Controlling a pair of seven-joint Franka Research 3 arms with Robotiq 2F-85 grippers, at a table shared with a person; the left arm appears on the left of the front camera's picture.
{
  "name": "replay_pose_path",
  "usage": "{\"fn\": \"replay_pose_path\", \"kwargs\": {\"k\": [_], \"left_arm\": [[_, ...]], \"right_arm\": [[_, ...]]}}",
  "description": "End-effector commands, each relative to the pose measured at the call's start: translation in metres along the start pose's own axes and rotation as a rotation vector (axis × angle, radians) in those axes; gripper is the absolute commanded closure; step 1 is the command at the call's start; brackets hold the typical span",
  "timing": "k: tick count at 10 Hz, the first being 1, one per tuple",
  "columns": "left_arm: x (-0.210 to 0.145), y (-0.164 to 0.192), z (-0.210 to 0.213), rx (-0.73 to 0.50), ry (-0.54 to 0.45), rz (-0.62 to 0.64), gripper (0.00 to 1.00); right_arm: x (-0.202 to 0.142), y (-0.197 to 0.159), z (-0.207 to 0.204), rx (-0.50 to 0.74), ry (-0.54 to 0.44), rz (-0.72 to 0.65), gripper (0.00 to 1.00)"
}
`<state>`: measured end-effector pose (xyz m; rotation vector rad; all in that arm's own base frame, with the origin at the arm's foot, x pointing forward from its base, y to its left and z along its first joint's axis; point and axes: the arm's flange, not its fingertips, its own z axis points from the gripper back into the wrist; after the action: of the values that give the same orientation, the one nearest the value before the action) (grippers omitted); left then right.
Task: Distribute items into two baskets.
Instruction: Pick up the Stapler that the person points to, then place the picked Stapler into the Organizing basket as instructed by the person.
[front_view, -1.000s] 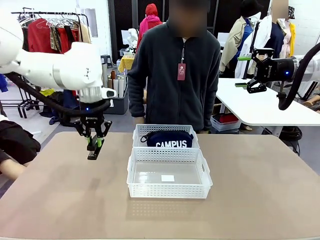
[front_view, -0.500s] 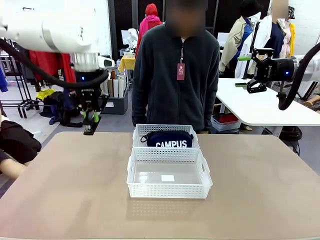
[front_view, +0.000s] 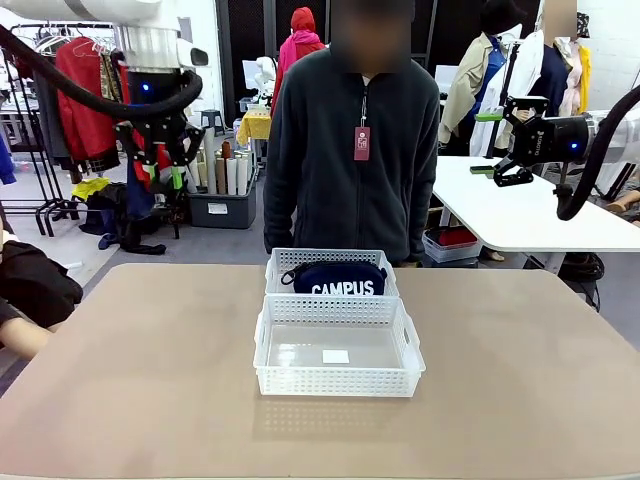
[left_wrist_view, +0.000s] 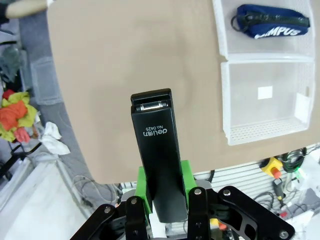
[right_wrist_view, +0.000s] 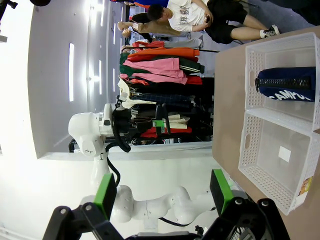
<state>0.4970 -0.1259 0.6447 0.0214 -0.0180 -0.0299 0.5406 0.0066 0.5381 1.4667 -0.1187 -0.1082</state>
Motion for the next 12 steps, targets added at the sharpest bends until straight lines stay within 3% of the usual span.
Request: {"fn": "replay_pose_path", "kwargs": {"k": [1, 12], "left_arm": [[-0.0011, 0.0033, 0.0053, 0.006, -0.019, 0.008, 1.0], [0.0001, 0.0011, 0.0045, -0.001, -0.007, 0.002, 1.0]], "right_arm": [[-0.0017, 0.0016, 0.0002, 0.0, 0.001, 0.002, 0.0], [-0.0017, 0.0016, 0.0002, 0.0, 0.001, 0.002, 0.0]]}}
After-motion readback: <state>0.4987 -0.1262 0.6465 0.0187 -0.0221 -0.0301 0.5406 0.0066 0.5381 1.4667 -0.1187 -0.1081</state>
